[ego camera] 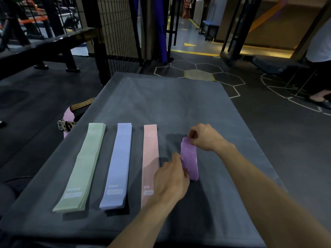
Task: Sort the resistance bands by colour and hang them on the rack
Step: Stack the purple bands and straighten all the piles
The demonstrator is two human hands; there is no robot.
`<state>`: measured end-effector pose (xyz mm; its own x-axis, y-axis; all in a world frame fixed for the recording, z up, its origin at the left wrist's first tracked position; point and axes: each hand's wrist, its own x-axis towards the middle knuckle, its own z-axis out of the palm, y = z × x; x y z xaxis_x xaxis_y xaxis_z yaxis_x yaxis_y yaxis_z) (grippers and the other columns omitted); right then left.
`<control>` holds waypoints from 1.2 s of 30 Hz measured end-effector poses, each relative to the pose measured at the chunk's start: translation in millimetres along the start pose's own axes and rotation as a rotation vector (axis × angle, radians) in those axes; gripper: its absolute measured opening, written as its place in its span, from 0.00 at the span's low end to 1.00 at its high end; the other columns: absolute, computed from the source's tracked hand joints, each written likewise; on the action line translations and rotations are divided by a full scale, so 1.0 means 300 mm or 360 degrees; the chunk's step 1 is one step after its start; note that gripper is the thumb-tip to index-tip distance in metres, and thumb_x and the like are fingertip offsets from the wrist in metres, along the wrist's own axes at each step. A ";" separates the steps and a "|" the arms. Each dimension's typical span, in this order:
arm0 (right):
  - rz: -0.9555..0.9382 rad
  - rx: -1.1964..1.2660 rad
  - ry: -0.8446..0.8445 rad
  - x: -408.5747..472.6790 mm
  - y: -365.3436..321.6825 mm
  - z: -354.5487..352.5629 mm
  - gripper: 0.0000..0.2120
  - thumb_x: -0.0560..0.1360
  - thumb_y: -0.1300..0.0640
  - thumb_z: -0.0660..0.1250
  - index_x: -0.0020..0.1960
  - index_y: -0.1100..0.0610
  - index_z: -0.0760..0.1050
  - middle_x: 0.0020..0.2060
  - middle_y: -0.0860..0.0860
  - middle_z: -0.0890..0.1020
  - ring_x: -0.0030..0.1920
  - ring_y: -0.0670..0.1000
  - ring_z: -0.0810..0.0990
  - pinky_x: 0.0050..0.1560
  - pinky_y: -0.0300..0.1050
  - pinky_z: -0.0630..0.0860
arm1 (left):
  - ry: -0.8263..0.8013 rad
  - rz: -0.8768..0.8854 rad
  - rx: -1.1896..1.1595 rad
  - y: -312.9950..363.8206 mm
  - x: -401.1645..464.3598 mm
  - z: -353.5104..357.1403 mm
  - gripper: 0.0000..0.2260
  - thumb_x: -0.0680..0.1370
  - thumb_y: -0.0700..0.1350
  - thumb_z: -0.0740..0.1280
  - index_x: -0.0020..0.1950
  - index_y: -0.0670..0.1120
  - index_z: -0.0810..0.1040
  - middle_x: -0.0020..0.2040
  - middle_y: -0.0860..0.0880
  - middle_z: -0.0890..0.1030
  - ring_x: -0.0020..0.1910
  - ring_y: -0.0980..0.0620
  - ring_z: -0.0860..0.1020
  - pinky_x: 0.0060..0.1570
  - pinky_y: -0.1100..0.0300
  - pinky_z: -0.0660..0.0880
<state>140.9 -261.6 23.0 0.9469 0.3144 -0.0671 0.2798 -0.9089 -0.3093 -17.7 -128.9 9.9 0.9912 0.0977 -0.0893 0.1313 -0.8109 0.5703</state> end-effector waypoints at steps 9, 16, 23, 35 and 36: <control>0.0250 0.0087 0.0105 -0.038 -0.003 0.047 0.18 0.75 0.52 0.68 0.63 0.55 0.76 0.56 0.55 0.81 0.55 0.58 0.81 0.56 0.52 0.80 | -0.0047 -0.0070 0.0049 0.026 0.007 -0.008 0.13 0.81 0.47 0.65 0.62 0.46 0.69 0.54 0.47 0.80 0.51 0.48 0.80 0.43 0.57 0.73; 0.0634 0.0641 -0.0142 -0.282 -0.039 0.010 0.12 0.75 0.57 0.66 0.39 0.64 0.81 0.34 0.62 0.85 0.35 0.59 0.85 0.42 0.53 0.85 | -0.0007 -0.0085 -0.0085 0.028 -0.008 -0.015 0.10 0.81 0.50 0.65 0.58 0.46 0.72 0.53 0.47 0.81 0.46 0.48 0.77 0.41 0.57 0.71; 0.0642 0.0787 0.0130 -0.470 -0.056 0.123 0.13 0.74 0.52 0.72 0.34 0.59 0.80 0.27 0.52 0.82 0.29 0.50 0.81 0.34 0.43 0.81 | 0.0016 -0.0066 -0.0029 0.010 -0.052 -0.018 0.10 0.80 0.48 0.66 0.59 0.45 0.74 0.55 0.46 0.81 0.54 0.45 0.79 0.48 0.53 0.77; 0.0448 0.0636 0.0501 -0.525 -0.074 0.185 0.11 0.75 0.55 0.71 0.37 0.60 0.82 0.33 0.54 0.85 0.40 0.58 0.83 0.40 0.47 0.78 | 0.0131 0.0027 -0.0049 -0.001 -0.118 -0.039 0.07 0.81 0.44 0.65 0.57 0.46 0.78 0.56 0.48 0.83 0.53 0.48 0.77 0.41 0.63 0.64; 0.0443 0.0617 0.0499 -0.521 -0.075 0.190 0.13 0.76 0.54 0.71 0.35 0.59 0.80 0.32 0.54 0.84 0.39 0.58 0.83 0.39 0.48 0.78 | 0.0122 0.0040 -0.0044 0.000 -0.121 -0.040 0.07 0.81 0.45 0.65 0.57 0.47 0.78 0.56 0.48 0.82 0.51 0.49 0.76 0.41 0.64 0.64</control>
<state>-22.3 -274.6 -13.5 0.9949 -0.0723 0.0704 -0.0093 -0.7601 -0.6498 -53.4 -125.6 23.0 0.9924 0.1221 -0.0126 0.1056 -0.7974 0.5942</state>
